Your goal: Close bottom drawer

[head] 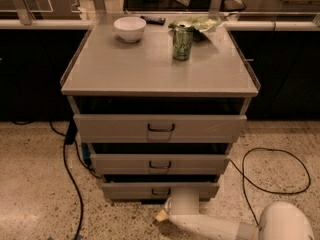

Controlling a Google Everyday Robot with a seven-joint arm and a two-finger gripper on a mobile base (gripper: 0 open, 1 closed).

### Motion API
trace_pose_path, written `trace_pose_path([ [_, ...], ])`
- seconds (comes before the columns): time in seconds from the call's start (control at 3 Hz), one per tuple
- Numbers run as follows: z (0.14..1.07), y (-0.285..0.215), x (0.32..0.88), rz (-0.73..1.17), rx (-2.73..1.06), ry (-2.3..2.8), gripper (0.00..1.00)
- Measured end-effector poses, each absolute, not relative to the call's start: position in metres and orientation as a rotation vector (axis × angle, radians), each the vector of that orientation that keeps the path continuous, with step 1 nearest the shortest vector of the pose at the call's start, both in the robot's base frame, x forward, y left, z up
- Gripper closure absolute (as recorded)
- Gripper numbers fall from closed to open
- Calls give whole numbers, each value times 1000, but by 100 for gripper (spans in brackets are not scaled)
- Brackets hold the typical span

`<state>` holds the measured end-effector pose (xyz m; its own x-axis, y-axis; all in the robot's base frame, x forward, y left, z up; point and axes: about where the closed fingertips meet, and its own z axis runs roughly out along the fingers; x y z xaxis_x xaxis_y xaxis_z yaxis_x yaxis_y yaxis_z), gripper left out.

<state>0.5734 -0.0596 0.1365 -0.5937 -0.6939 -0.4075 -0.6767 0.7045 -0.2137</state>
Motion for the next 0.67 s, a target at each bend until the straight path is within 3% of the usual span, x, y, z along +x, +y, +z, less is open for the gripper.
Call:
trace_pose_path([
  [0.67,138,-58,588,-102,-1034,2442,0],
])
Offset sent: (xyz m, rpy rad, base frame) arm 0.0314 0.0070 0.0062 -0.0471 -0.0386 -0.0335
